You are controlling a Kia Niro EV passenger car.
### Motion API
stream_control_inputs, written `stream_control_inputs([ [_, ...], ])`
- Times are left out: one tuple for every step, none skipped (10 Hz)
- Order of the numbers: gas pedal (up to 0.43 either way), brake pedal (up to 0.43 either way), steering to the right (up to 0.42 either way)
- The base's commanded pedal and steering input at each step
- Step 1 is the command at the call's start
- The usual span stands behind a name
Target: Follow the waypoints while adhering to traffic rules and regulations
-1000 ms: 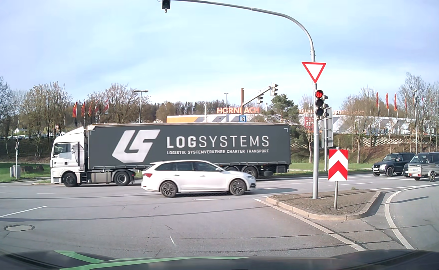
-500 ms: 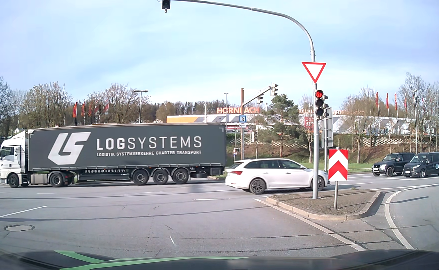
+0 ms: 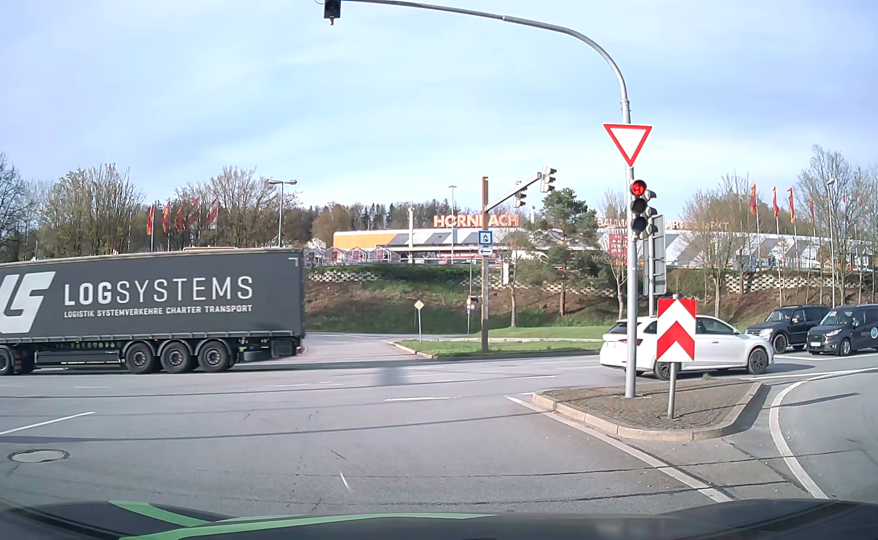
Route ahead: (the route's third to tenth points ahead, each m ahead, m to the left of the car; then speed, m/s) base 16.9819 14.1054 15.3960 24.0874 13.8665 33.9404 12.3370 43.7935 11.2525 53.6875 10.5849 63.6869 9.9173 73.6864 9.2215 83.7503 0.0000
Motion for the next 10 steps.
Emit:
stream_control_inputs([
  [0.0, 0.384, -0.002],
  [0.0, 0.384, -0.002],
  [0.0, 0.384, -0.002],
  [0.0, 0.384, -0.002],
  [0.0, 0.384, -0.002],
  [0.0, 0.384, -0.002],
  [0.0, 0.384, -0.002],
  [0.0, 0.384, -0.002],
  [0.0, 0.384, -0.002],
  [0.0, 0.384, -0.002],
])
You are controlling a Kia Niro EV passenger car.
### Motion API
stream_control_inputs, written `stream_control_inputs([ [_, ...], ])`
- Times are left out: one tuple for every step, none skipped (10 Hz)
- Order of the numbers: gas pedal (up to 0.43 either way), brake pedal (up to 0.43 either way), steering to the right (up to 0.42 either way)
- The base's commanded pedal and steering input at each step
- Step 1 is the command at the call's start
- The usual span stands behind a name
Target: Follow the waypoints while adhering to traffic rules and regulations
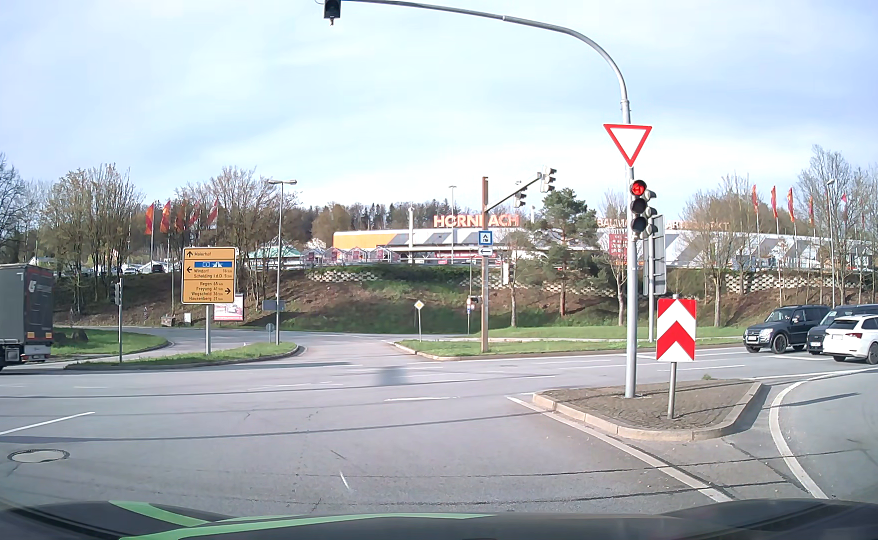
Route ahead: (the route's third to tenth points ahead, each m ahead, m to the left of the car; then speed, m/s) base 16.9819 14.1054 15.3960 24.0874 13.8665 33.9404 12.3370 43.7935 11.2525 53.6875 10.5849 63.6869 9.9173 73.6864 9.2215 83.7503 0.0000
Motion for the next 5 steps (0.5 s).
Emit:
stream_control_inputs([
  [0.0, 0.384, -0.002],
  [0.0, 0.384, -0.002],
  [0.0, 0.384, -0.002],
  [0.0, 0.384, -0.002],
  [0.0, 0.384, -0.002],
])
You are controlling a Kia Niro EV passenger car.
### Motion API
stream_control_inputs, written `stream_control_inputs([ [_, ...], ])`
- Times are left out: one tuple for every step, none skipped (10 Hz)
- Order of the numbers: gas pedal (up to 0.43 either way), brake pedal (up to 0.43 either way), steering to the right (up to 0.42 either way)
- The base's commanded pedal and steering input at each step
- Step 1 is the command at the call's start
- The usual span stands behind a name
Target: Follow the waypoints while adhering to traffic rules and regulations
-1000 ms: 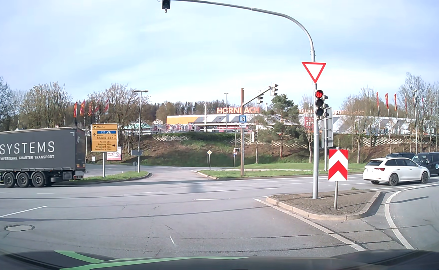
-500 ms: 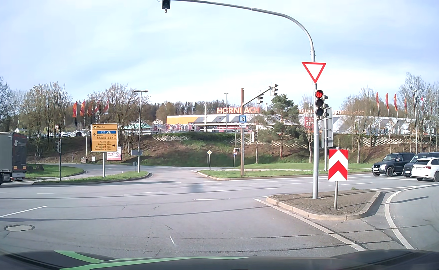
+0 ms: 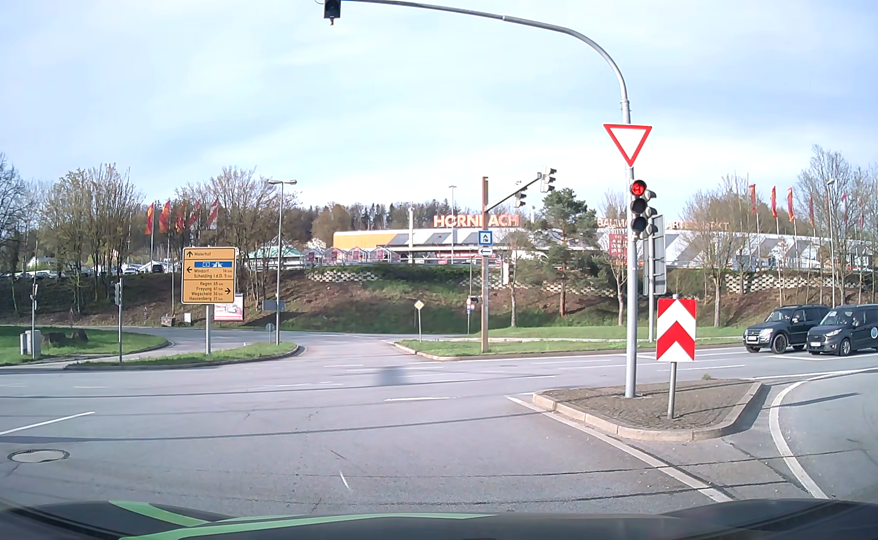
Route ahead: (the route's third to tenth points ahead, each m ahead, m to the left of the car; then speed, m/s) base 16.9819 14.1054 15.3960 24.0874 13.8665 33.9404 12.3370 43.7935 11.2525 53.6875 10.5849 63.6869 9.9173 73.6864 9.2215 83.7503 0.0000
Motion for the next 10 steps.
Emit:
stream_control_inputs([
  [0.0, 0.384, -0.002],
  [0.0, 0.384, -0.002],
  [0.0, 0.384, -0.002],
  [0.0, 0.384, -0.002],
  [0.0, 0.384, -0.002],
  [0.0, 0.384, -0.002],
  [0.0, 0.384, -0.002],
  [0.0, 0.384, -0.002],
  [0.0, 0.384, -0.002],
  [0.0, 0.384, -0.002],
])
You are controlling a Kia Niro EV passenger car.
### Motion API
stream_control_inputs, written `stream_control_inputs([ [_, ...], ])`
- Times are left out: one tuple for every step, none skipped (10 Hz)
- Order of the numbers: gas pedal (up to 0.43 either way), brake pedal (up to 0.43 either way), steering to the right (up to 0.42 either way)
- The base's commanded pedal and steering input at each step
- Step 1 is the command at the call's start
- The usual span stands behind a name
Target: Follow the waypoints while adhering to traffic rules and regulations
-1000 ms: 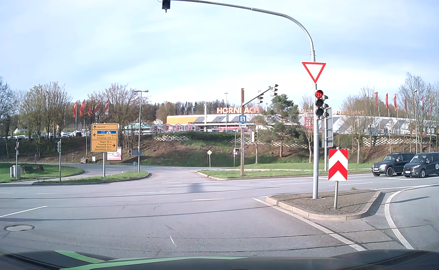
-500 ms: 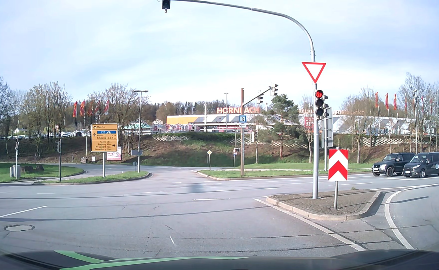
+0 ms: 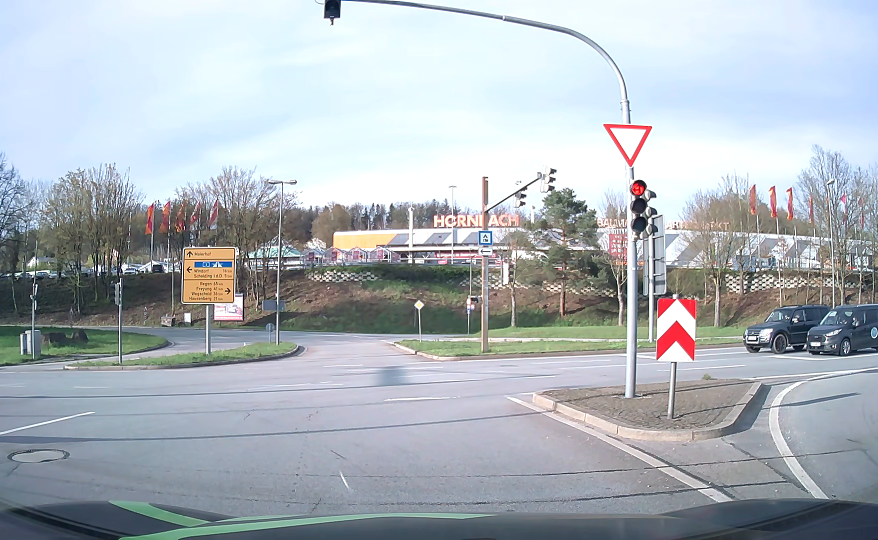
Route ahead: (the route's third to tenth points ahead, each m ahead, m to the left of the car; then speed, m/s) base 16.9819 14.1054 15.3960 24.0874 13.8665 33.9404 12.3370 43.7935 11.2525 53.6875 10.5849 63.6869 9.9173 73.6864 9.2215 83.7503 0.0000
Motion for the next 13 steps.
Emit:
stream_control_inputs([
  [0.0, 0.384, -0.002],
  [0.0, 0.384, -0.002],
  [0.0, 0.384, -0.002],
  [0.0, 0.384, -0.002],
  [0.0, 0.384, -0.002],
  [0.0, 0.384, -0.002],
  [0.0, 0.384, -0.002],
  [0.0, 0.384, -0.002],
  [0.0, 0.384, -0.002],
  [0.0, 0.384, -0.002],
  [0.0, 0.384, -0.002],
  [0.0, 0.384, -0.002],
  [0.0, 0.384, -0.002],
])
